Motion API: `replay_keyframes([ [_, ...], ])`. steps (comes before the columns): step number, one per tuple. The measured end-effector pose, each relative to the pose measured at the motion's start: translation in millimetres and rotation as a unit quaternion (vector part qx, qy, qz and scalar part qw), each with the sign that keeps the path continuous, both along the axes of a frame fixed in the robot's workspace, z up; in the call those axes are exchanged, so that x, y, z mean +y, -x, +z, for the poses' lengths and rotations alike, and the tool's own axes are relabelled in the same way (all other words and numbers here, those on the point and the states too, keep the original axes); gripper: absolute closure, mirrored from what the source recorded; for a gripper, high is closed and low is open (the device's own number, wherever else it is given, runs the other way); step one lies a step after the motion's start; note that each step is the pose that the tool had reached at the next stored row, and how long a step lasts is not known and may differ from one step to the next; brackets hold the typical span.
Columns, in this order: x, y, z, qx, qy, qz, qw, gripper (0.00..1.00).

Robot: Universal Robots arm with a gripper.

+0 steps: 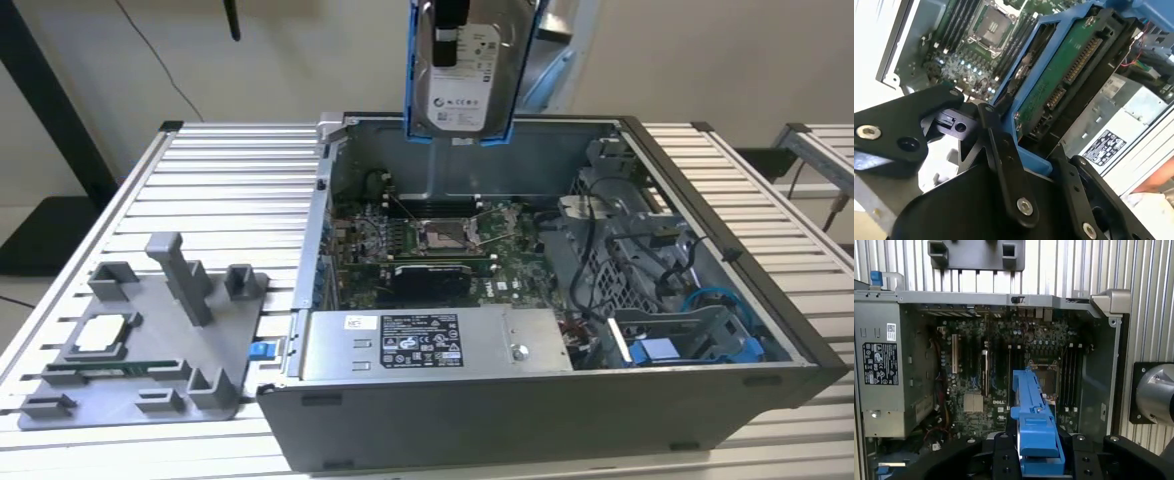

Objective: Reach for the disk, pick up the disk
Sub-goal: 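Pick up the disk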

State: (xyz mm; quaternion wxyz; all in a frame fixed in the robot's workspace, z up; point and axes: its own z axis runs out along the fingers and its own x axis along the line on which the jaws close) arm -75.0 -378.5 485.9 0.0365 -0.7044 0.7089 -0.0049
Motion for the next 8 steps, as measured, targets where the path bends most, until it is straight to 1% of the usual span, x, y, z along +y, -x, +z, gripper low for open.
replay_keyframes([
  [8,-0.1,-29.4,-0.5,0.0,0.0,0.0,1.0,1.0],
])
